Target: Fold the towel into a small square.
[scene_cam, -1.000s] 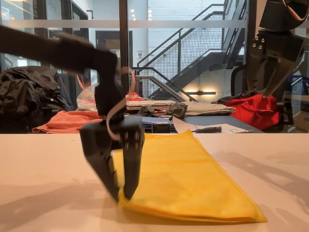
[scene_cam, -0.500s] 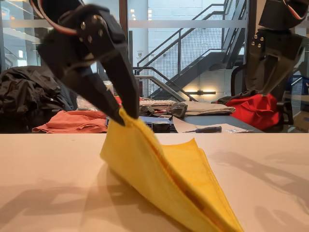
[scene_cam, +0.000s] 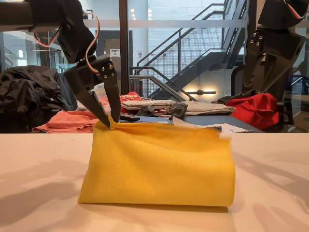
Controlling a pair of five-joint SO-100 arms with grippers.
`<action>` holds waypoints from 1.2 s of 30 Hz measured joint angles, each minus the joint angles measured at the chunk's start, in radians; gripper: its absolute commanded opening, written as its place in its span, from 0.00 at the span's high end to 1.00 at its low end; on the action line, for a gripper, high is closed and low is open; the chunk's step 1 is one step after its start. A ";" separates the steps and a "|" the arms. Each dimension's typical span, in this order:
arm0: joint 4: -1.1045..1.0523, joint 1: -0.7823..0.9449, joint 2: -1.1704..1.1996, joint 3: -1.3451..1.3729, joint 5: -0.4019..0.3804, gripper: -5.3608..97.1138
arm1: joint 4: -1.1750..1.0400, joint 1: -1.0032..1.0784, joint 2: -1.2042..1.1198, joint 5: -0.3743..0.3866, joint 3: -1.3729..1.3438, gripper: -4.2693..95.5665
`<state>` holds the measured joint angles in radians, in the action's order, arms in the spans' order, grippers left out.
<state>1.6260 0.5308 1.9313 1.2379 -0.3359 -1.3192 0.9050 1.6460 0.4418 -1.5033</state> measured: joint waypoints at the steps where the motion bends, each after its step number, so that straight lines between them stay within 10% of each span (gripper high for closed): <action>1: -0.017 0.011 0.000 0.000 -0.006 0.84 | 0.023 -0.011 -0.018 0.018 0.000 0.98; 18: -0.061 -0.130 0.000 0.000 -0.002 0.84 | 0.531 -0.186 -0.218 0.066 0.000 0.98; 36: -0.055 -0.132 0.003 0.025 0.009 0.84 | 0.785 -0.311 -0.483 0.273 0.146 0.95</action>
<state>1.5708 0.3988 1.9343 1.2625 -0.3267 -0.5338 0.5937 1.1628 0.7148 -1.3576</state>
